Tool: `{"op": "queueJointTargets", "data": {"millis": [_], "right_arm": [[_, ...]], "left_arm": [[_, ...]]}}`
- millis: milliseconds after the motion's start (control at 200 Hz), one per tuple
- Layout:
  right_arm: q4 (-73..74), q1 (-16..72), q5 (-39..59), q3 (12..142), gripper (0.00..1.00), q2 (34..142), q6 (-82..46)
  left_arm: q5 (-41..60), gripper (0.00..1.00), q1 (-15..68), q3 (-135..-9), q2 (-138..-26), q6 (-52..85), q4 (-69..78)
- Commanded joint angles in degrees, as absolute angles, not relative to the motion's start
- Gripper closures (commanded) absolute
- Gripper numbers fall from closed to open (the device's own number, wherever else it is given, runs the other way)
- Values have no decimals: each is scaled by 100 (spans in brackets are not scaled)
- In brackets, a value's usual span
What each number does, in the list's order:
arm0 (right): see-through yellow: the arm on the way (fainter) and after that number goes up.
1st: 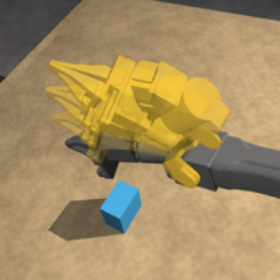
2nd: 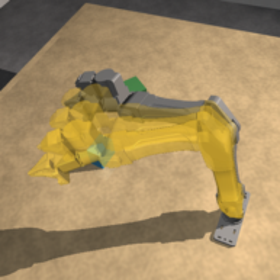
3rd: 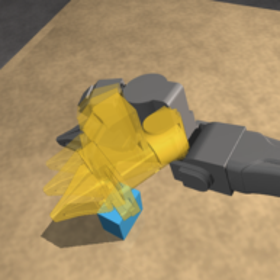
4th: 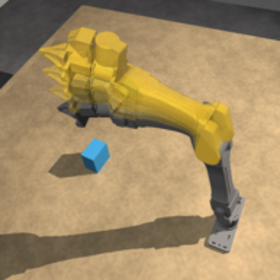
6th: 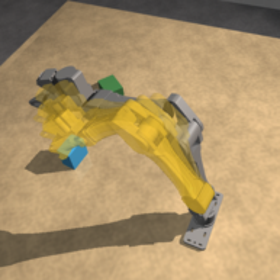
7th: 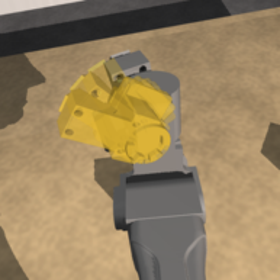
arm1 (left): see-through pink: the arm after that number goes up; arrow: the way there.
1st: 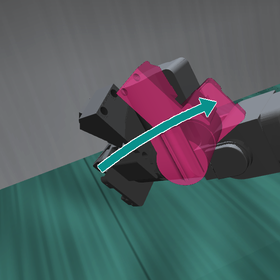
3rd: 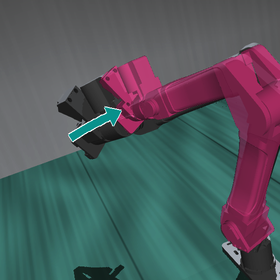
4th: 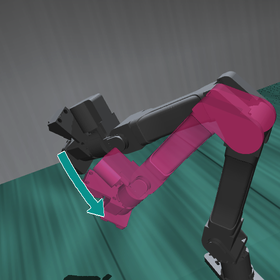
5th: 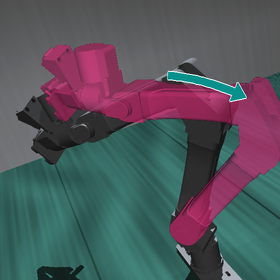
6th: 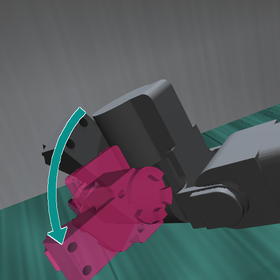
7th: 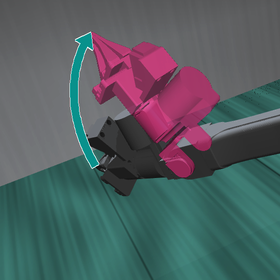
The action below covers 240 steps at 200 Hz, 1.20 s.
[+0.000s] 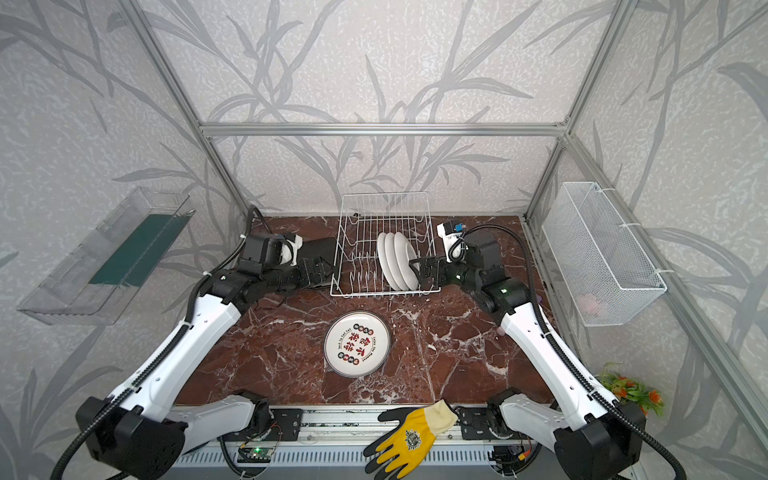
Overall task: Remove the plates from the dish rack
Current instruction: 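Move the left gripper back over the rack to the next patterned plate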
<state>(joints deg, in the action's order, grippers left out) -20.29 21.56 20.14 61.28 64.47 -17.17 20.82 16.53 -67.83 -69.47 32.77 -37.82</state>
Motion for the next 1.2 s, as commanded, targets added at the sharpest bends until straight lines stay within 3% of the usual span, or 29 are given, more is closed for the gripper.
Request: {"op": "queueJointTargets", "data": {"millis": [0,250,505,715,1195], "right_arm": [[-2254,2188,1838,6193,1,6398,-1547],[-2336,2188,1728,6135,1,6338,-1496],[-2389,2188,1608,6059,1,6284,-1525],[-2496,2188,1496,6071,1,6258,-1442],[-2441,2190,1547,6064,1,6231,-1481]], "left_arm": [[2148,3,1705,-7183,-7269,3024,-3643],[2419,8,1892,-7819,-8212,2924,-3179],[2529,21,2371,-8628,-9451,2880,-3193],[2774,40,2624,-9148,-10180,2983,-3219],[2917,65,2701,-9246,-10779,3216,-2780]]}}
